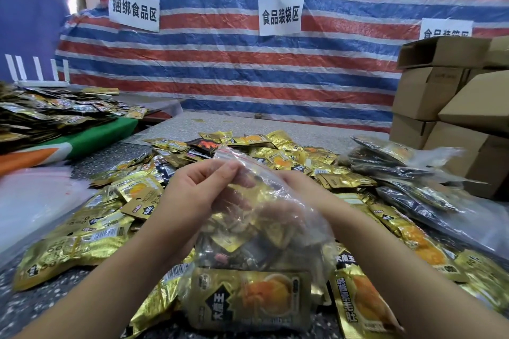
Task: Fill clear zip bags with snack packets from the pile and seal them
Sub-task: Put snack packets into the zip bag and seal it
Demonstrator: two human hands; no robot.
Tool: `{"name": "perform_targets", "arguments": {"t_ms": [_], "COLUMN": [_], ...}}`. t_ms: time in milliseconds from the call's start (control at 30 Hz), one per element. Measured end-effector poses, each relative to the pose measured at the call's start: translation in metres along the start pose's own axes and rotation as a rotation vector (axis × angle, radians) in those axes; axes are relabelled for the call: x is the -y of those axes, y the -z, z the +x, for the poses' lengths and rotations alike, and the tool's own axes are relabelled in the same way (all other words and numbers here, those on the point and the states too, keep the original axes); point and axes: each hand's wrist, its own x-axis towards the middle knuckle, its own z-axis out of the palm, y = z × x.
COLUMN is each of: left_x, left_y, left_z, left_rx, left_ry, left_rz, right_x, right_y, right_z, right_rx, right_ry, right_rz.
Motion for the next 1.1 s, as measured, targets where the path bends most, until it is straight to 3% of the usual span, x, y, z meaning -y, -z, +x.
{"name": "perform_targets", "arguments": {"t_ms": [67, 133, 233, 367, 533, 633, 800, 1000, 1100], "left_x": [-0.001, -0.002, -0.004, -0.005, -0.004, -0.002, 0.002, 0.004, 0.004], "left_y": [0.001, 0.002, 0.004, 0.003, 0.003, 0.004, 0.004, 0.003, 0.003], "left_z": [0.001, 0.003, 0.004, 0.005, 0.005, 0.004, 0.004, 0.006, 0.007], "left_rx": [-0.017, -0.023, -0.031, -0.059, -0.053, -0.057, -0.068, -0.09, -0.104], "left_ry": [0.021, 0.058, 0.121, 0.137, 0.072, 0.018, -0.027, -0.047, -0.053], "left_rz": [-0.033, -0.067, -0.092, -0.074, -0.007, 0.026, 0.055, 0.061, 0.064], "right_x": [-0.003, -0.007, -0.003, -0.001, 0.002, 0.005, 0.013, 0.028, 0.031], "right_y": [0.006, 0.015, 0.026, 0.037, 0.051, 0.058, 0.064, 0.065, 0.063], "right_z": [0.0, 0.002, 0.002, -0.005, -0.008, -0.008, -0.013, -0.022, -0.024], "right_rx": [-0.112, -0.214, -0.15, -0.031, -0.15, -0.239, -0.194, -0.103, -0.078], "right_ry": [-0.023, -0.118, -0.27, -0.258, -0.16, -0.092, 0.039, 0.331, 0.398], "right_rz": [0.178, 0.534, 0.963, 1.213, 1.426, 1.454, 1.337, 1.216, 1.017]}}
